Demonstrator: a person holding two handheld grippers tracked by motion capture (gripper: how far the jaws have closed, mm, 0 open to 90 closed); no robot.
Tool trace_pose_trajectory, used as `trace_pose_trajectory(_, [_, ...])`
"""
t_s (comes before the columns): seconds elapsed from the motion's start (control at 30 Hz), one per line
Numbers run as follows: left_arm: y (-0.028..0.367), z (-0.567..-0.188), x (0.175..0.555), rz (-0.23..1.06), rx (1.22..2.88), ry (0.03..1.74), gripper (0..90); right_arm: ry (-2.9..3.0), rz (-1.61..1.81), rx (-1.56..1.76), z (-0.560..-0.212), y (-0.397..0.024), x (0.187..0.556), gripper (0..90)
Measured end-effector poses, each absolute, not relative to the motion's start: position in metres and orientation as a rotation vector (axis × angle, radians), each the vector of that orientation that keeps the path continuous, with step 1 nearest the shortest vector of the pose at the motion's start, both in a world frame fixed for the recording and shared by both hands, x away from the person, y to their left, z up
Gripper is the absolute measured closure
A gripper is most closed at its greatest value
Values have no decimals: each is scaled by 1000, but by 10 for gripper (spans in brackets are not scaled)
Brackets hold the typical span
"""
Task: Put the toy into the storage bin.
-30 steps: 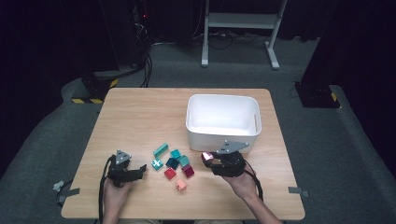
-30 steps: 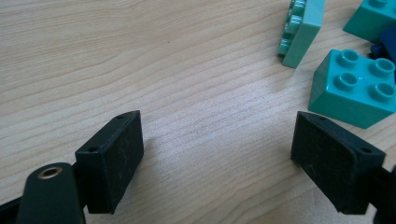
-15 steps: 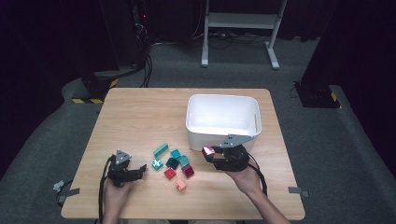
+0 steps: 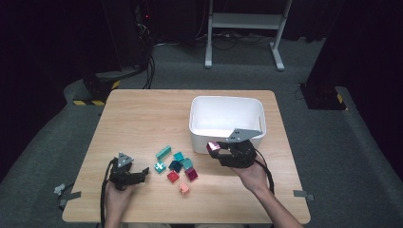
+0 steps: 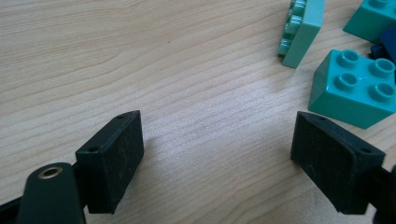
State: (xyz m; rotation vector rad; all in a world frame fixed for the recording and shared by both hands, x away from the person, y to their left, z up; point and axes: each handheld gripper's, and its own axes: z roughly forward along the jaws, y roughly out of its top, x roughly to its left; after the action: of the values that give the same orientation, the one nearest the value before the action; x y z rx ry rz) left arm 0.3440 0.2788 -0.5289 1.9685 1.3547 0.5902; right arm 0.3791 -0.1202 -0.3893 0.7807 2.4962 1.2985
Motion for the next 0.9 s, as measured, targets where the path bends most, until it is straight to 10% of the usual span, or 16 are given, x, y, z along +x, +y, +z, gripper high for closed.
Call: trace_pose_trajectory(0.9, [279, -529, 344, 594, 1963, 1361, 186, 2386, 1302, 847, -337, -131, 420, 565])
